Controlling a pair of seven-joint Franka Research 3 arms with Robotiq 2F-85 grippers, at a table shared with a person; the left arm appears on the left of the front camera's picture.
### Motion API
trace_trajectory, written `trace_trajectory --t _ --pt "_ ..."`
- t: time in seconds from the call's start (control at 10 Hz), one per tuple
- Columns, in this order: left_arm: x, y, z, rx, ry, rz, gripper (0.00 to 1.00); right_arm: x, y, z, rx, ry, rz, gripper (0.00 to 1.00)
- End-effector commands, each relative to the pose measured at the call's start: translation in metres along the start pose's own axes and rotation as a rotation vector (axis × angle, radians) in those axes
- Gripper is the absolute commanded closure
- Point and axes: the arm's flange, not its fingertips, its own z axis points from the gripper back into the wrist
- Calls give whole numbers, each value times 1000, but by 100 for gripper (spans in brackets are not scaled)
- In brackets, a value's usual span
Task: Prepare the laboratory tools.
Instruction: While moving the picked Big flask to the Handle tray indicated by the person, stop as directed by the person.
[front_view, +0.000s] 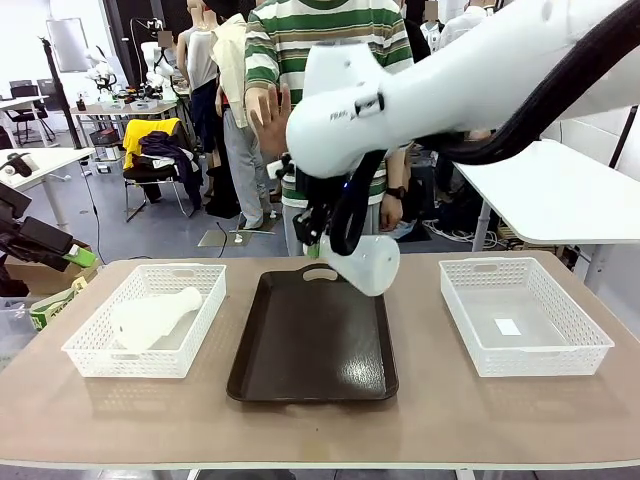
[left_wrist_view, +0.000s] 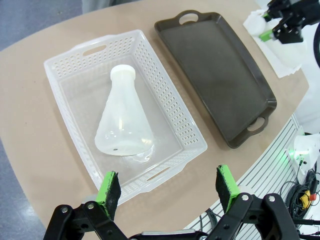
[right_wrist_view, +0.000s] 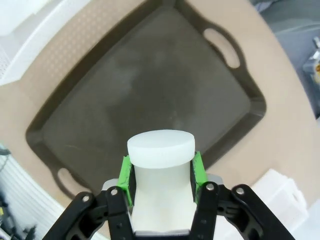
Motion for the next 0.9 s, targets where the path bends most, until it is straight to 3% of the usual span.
trace_trajectory --t 0.0,0.3,0.8 --pt "0 3 0 -25 -16 -16 0 11 -8 8 -27 -2 5 100" --pt "0 3 0 -25 -16 -16 0 9 -21 12 -17 -20 -23 100" --pt "0 3 0 -25 -16 -16 0 8 -12 5 -4 -18 -16 100"
